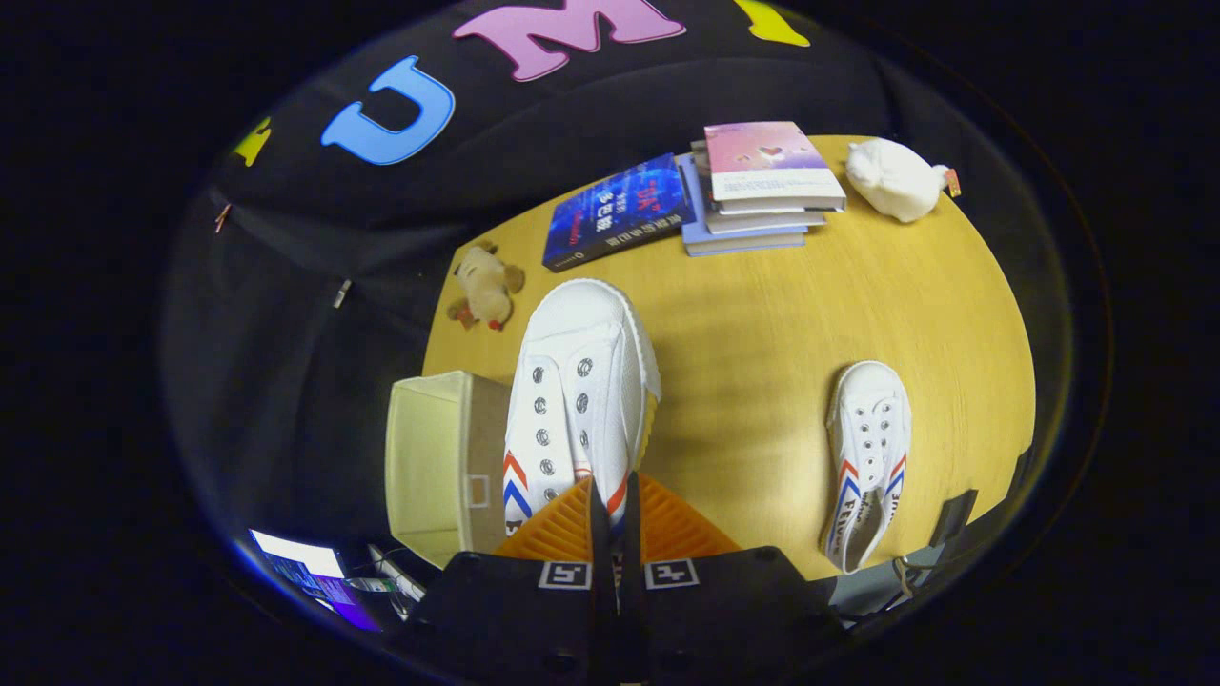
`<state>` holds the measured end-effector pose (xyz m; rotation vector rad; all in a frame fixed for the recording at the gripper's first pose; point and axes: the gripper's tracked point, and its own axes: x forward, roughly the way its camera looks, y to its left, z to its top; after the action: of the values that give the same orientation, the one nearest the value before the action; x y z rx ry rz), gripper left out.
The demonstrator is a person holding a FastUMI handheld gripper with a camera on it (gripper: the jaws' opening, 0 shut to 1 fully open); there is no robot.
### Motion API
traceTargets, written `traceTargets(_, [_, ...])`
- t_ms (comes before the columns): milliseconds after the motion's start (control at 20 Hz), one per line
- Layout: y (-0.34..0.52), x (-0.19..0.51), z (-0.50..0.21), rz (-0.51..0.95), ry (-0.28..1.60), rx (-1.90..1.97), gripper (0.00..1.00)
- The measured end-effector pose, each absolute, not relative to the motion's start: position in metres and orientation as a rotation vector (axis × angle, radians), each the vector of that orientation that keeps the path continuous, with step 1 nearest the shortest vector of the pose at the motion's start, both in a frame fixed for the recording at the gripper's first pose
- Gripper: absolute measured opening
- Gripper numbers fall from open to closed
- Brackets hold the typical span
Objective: Open the storage box then place both shoes into the box .Put the left shoe in first, then the right shoe, with the right side of both shoes facing outward in a uniform manner.
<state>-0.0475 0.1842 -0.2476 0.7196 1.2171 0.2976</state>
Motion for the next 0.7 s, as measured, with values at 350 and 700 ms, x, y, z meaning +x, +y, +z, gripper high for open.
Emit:
traceTargets(350, [0.294, -0.050, -0.181, 0.430, 1.338, 0.820, 0.06])
traceTargets(700, [0.401, -0.064, -0.203, 0.453, 1.457, 0.761, 0.06])
